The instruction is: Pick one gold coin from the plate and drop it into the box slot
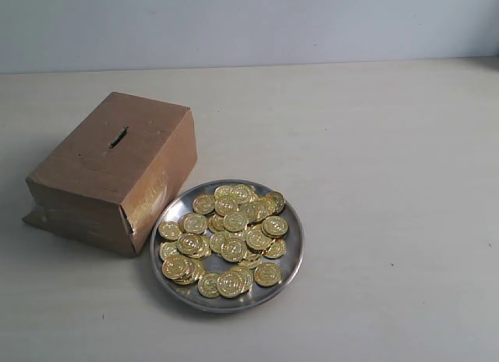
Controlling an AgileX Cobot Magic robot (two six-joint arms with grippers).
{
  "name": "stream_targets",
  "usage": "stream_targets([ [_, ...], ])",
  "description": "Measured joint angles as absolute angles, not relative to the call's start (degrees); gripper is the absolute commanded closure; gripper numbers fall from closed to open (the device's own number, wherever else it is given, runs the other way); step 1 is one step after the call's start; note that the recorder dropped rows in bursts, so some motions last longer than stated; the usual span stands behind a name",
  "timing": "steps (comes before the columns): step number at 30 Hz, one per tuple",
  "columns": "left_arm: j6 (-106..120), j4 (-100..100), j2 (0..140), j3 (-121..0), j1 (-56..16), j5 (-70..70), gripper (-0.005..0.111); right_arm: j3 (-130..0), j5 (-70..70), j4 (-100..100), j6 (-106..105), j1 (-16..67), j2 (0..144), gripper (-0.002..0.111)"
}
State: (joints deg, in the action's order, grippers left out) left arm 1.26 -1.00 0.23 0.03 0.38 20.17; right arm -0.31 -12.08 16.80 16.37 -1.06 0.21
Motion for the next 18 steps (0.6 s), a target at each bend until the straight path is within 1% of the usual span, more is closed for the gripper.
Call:
stream_targets([
  [3,1.3,-1.0,0.2,0.0,0.4,20.2,0.107,-0.3,-9.0,16.8,20.6,-1.1,0.2,0.108],
  [9,1.3,-1.0,0.2,0.0,0.4,20.2,0.107,-6.4,8.2,16.9,19.0,-1.1,0.2,0.108],
  [13,1.3,-1.0,0.2,0.0,0.4,20.2,0.107,-11.2,15.7,22.7,11.1,-1.1,0.2,0.108],
  [18,1.3,-1.0,0.2,0.0,0.4,20.2,0.107,-17.3,24.1,36.9,-9.0,-1.1,5.3,0.108],
])
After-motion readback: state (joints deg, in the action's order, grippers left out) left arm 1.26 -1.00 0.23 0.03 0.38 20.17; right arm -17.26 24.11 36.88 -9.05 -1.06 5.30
